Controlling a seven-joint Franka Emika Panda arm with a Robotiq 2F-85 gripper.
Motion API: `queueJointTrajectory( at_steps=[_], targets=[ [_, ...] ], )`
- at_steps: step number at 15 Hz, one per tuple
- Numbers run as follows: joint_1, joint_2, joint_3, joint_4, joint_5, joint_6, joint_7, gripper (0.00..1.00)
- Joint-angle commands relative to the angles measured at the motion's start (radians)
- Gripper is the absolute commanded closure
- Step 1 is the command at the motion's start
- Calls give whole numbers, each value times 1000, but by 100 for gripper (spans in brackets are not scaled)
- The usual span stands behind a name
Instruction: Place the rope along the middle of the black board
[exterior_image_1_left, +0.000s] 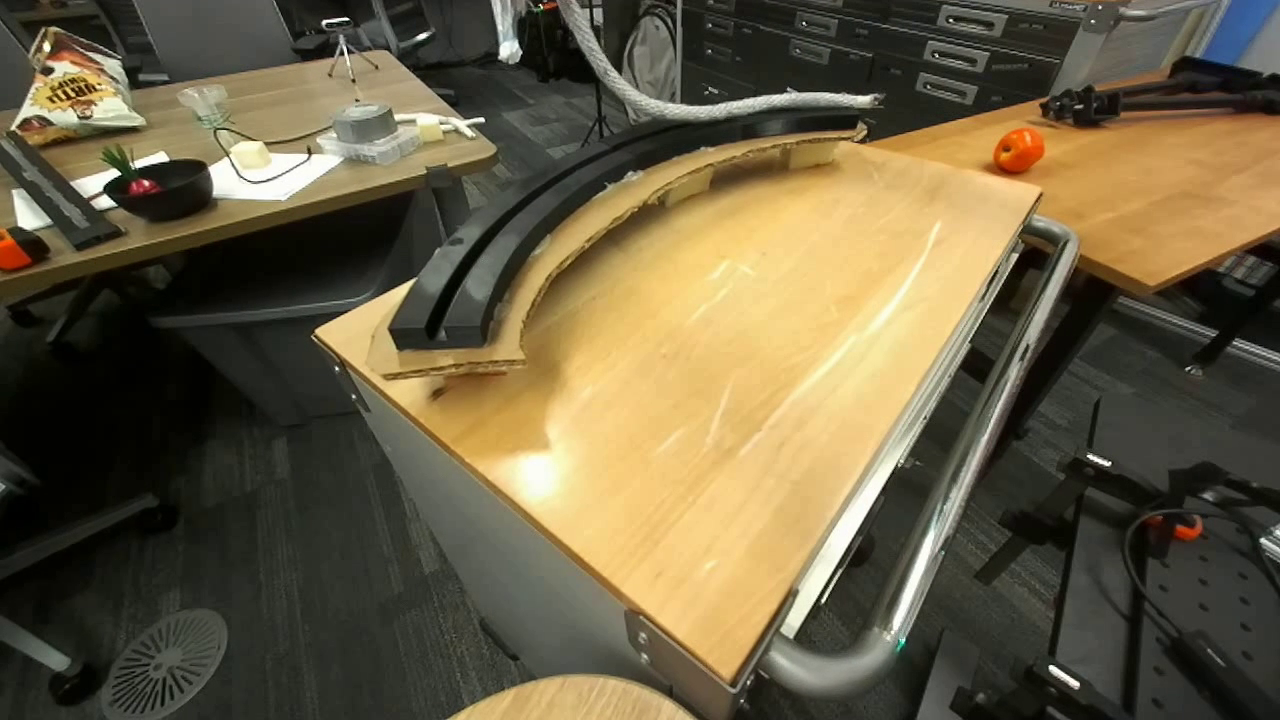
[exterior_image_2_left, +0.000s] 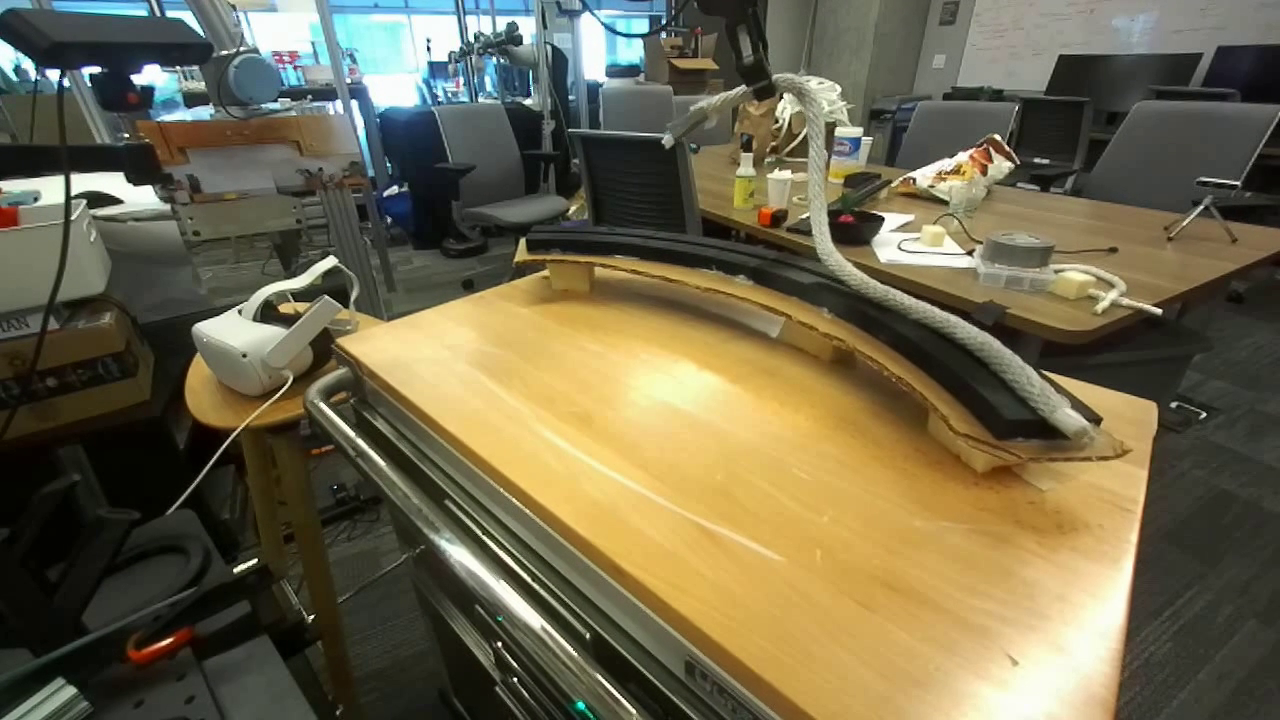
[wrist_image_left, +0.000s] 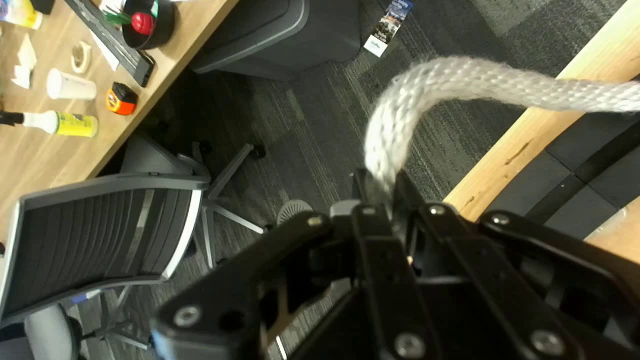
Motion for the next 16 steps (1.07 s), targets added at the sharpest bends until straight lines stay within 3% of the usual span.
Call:
queueJointTrajectory(
  at_steps=[1,8,16],
  targets=[
    [-51,94,71,138,82,-98,-154,97],
    [-71,201,121,284,193,-276,-357,97],
    [-49,194,108,316,316,-503,-392,97]
  ],
)
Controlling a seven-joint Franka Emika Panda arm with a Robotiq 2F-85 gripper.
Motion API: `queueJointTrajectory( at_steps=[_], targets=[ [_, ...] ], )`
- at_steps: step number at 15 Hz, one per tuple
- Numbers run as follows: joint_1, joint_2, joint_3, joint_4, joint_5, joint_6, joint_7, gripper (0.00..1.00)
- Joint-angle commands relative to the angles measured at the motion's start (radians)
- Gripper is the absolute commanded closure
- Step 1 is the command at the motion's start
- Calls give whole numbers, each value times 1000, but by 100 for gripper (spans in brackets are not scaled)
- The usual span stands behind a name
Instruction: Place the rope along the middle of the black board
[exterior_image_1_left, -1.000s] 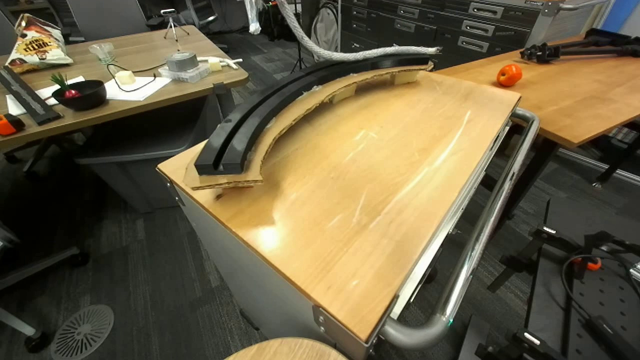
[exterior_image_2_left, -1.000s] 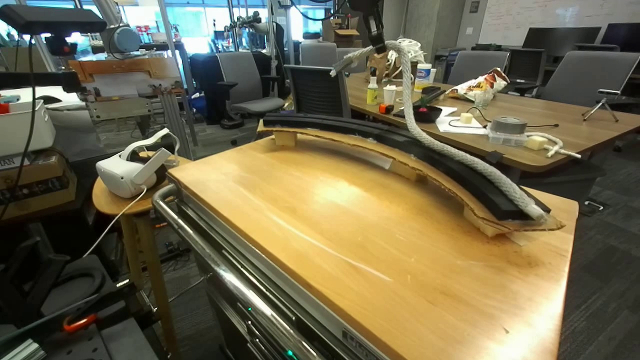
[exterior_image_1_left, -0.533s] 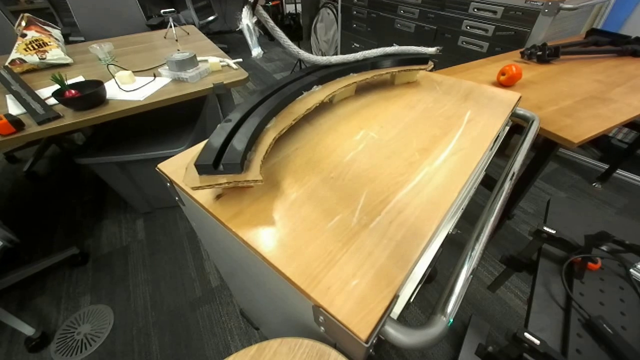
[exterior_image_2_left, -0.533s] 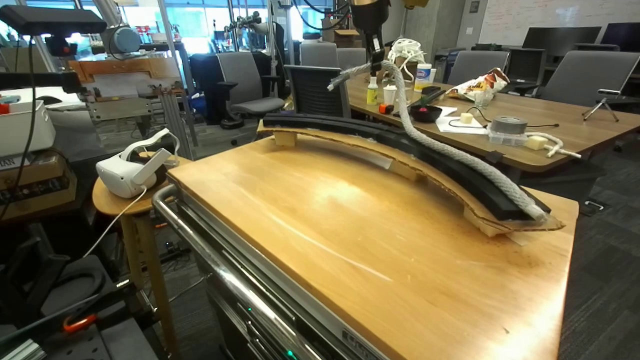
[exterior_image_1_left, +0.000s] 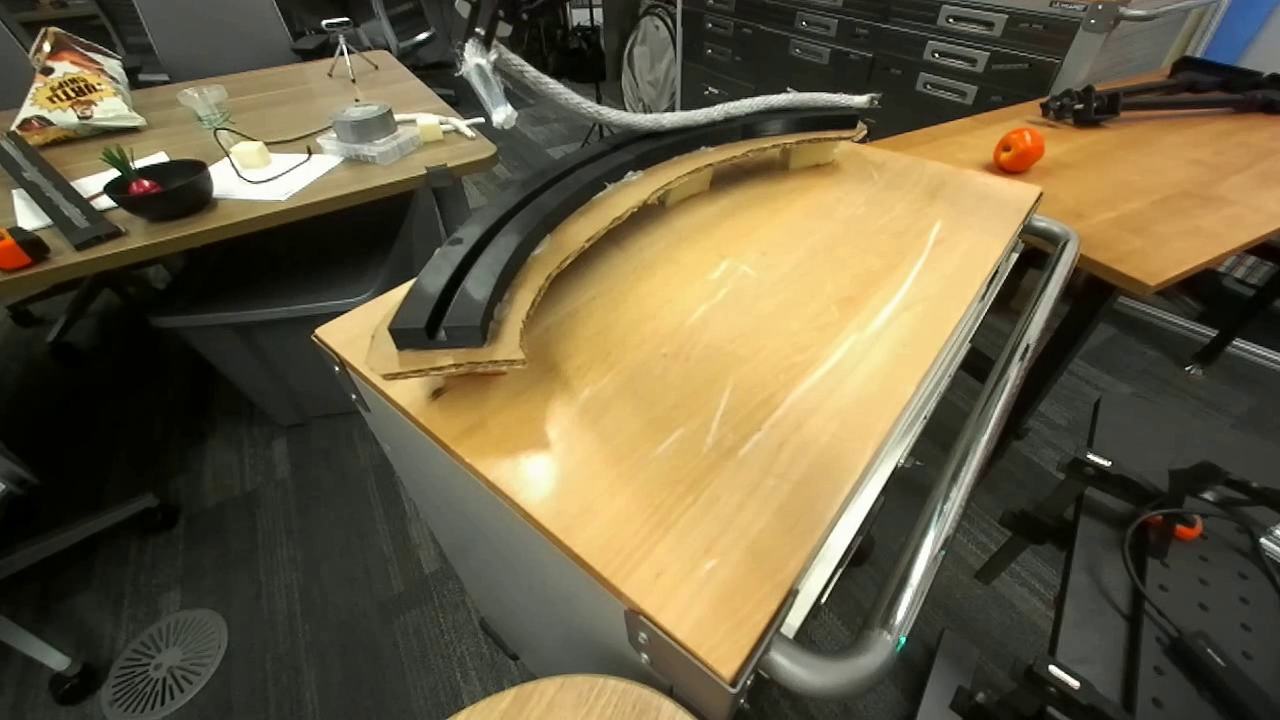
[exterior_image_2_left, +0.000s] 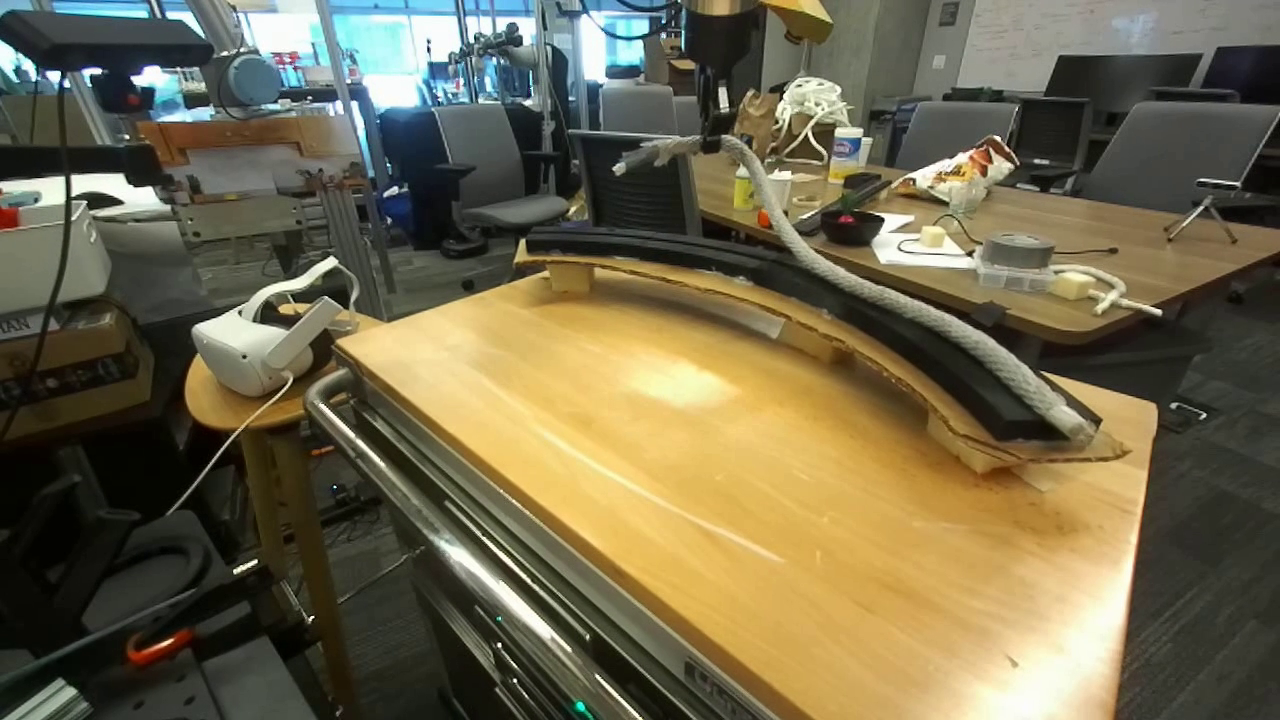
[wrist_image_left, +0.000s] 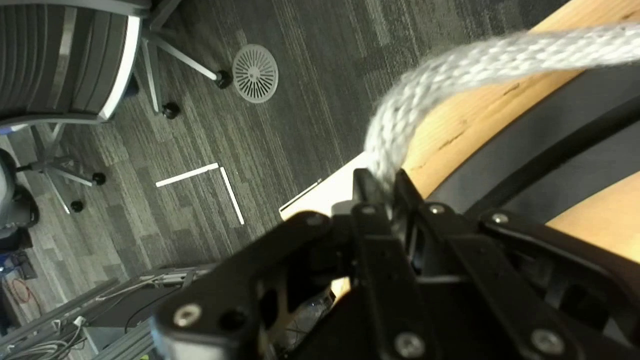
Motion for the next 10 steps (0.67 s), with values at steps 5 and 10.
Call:
queueJointTrajectory(
  at_steps=[5,10],
  targets=[
    [14,18,-28,63,65,-214,-7,97],
    [23,41,-40,96,59,-325,3,97]
  ],
)
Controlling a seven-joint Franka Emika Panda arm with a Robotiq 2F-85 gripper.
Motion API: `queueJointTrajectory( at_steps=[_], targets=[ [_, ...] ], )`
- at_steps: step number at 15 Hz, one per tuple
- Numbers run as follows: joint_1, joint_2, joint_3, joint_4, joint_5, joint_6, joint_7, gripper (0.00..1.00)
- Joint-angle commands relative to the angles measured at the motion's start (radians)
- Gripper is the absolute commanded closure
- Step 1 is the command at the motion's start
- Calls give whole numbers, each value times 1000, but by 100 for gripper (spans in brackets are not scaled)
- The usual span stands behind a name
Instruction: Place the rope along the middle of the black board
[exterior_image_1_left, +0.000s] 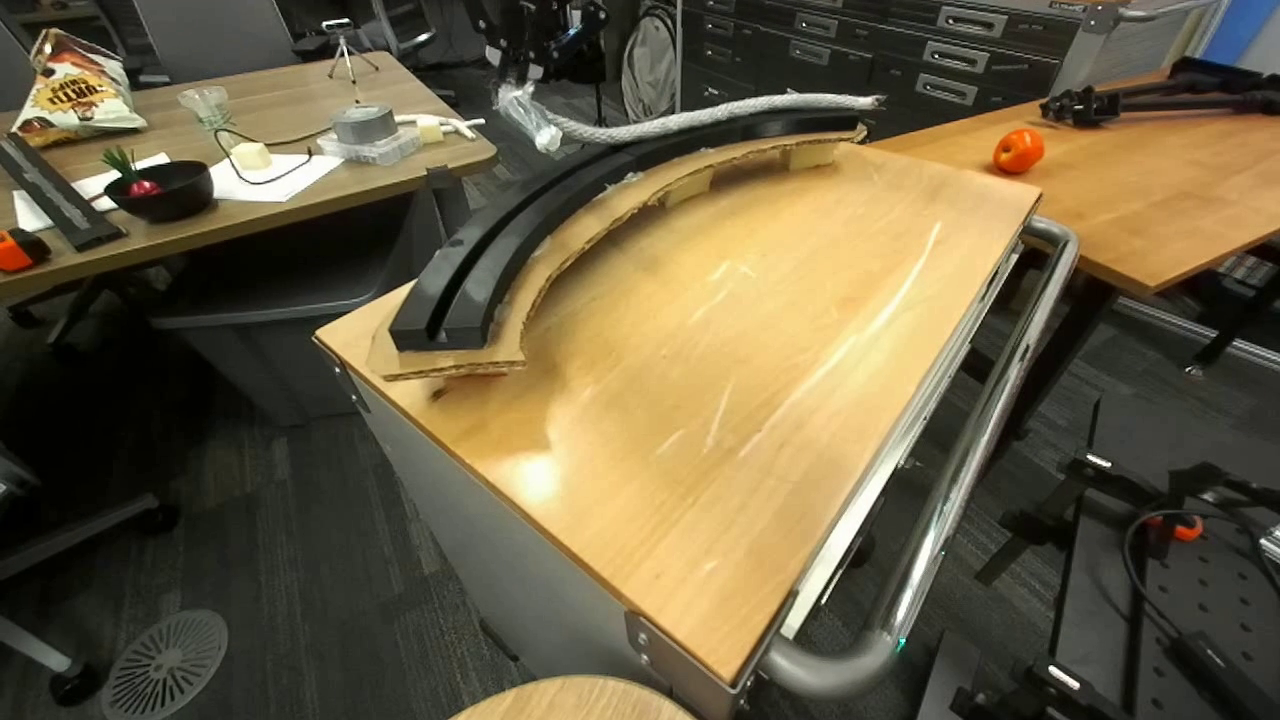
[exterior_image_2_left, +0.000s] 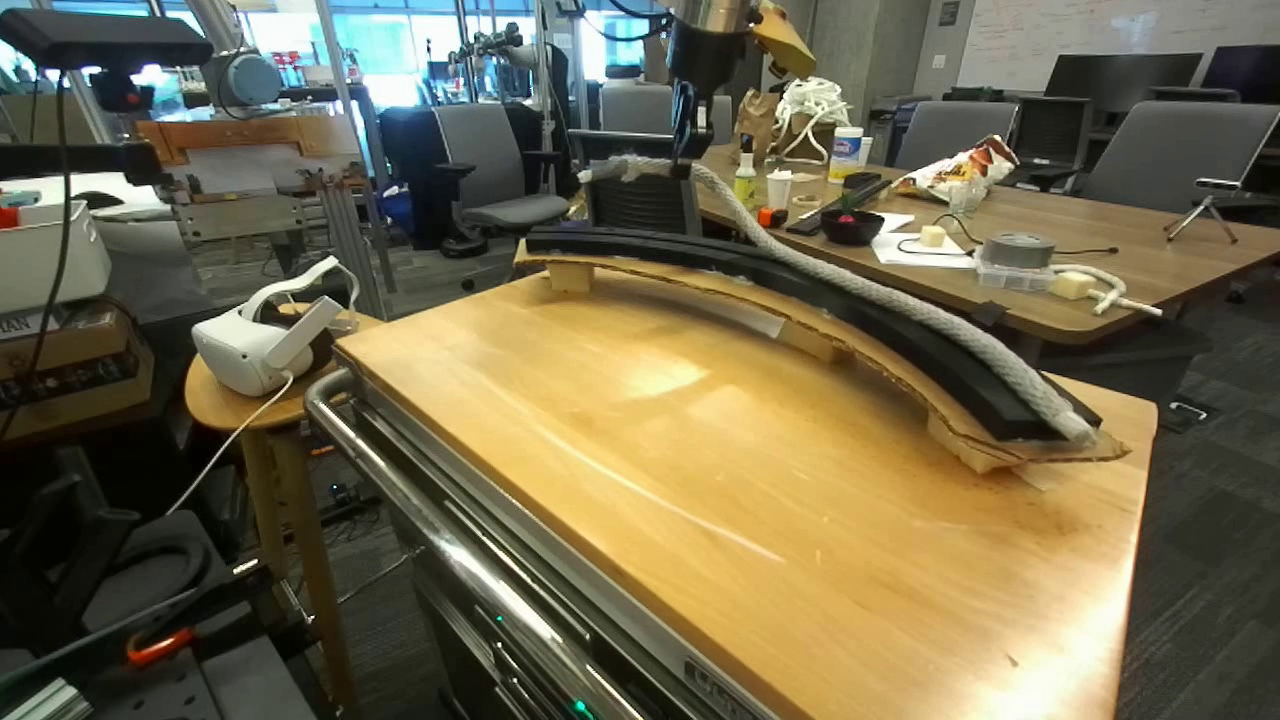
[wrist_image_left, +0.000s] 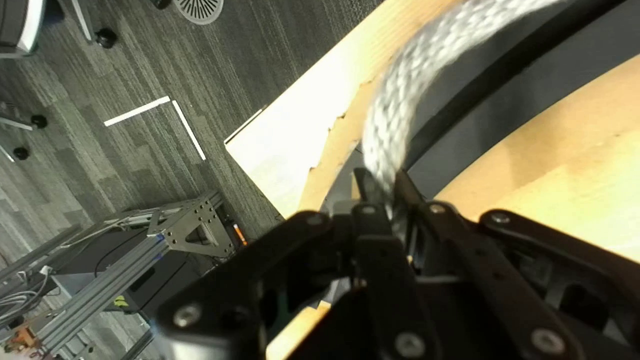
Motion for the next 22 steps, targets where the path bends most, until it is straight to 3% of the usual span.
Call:
queueJointTrajectory(
  at_steps=[1,15,22],
  targets=[
    [24,33,-24,75,22,-108,8,97],
    [70,160,-51,278,2,-323,208,97],
    [103,215,-54,356,-59,-358,200,97]
  ],
)
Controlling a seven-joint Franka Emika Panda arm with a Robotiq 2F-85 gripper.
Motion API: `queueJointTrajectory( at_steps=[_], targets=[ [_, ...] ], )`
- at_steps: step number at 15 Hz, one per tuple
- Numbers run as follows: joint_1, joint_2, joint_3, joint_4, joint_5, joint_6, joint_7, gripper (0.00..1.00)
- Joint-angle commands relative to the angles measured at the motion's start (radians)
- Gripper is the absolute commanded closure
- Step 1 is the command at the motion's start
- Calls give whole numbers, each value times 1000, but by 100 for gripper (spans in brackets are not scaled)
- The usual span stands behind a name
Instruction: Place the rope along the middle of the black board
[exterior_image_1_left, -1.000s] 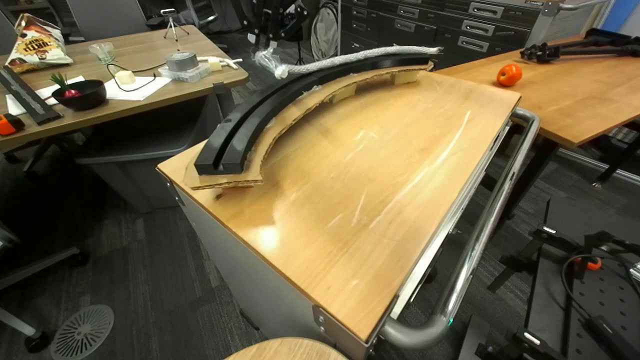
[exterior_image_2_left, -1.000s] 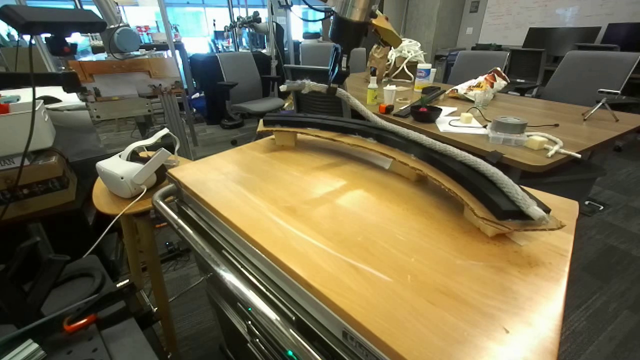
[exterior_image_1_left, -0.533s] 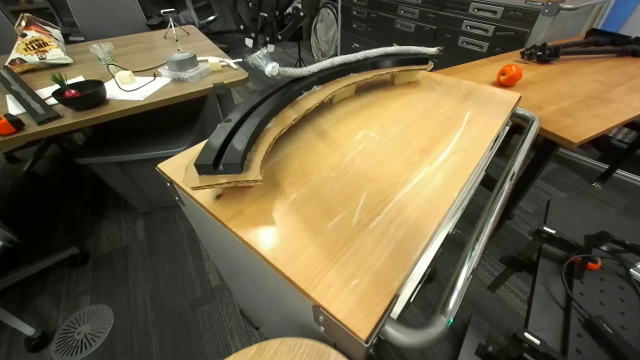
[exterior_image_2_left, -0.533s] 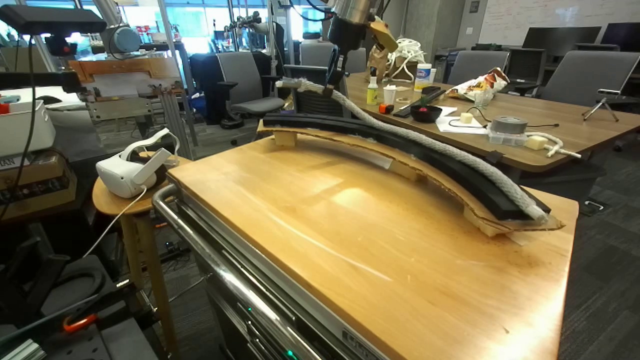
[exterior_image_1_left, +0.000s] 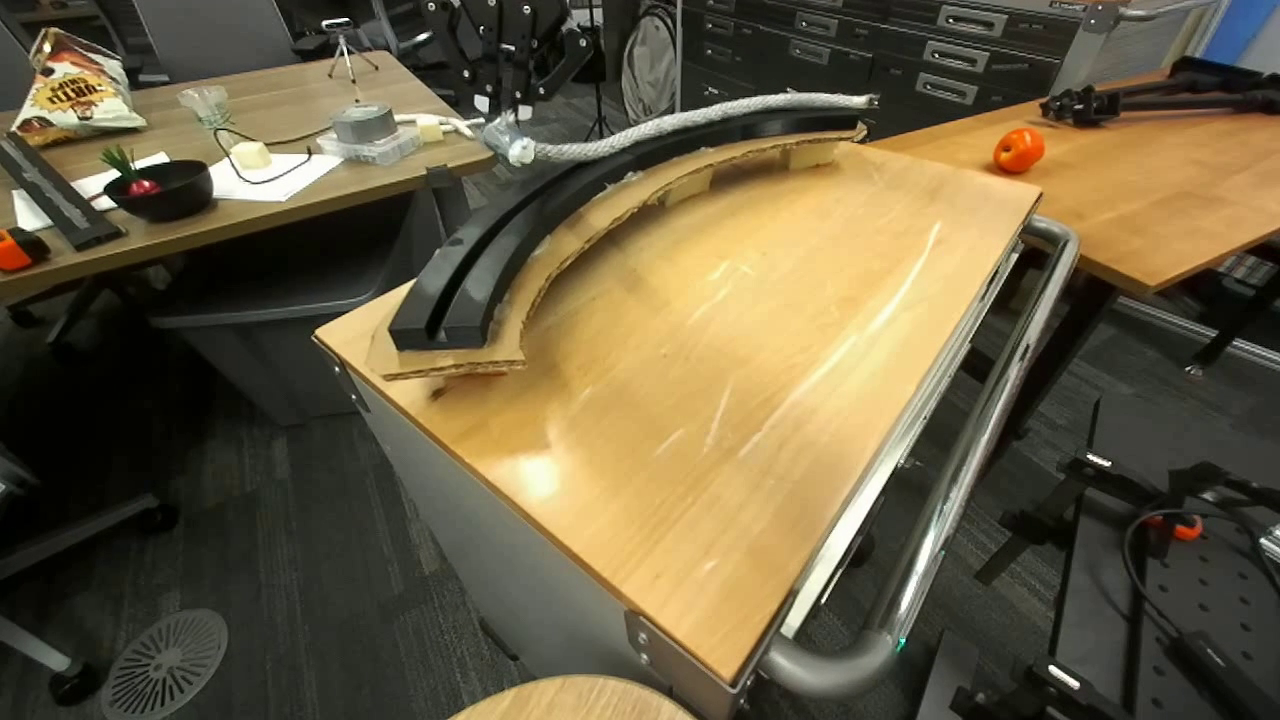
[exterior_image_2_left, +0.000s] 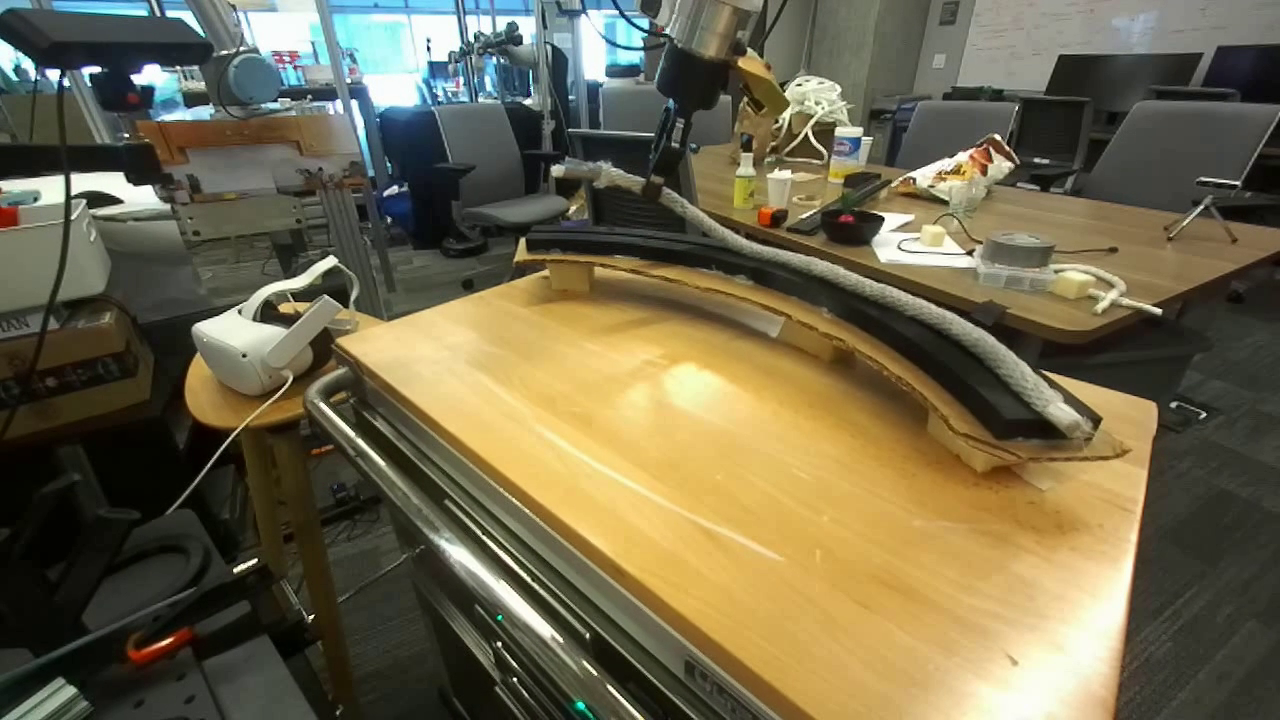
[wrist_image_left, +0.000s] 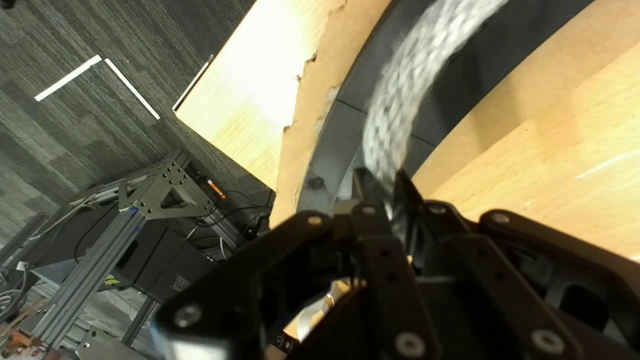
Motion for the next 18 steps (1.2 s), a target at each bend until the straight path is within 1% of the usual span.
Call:
queueJointTrajectory(
  at_steps=[1,3,7,9,15,18],
  targets=[
    [40,47,-20,92,-49,-51,5,97],
    [49,55,-21,95,-66,-50,14,97],
    [54,62,-17,82,-55,-33,44,97],
    [59,62,-19,69,-46,-15,100,97],
    [79,100,-17,88,-44,-24,306,97],
    [92,120,-12,103,-54,-22,370,97]
  ],
)
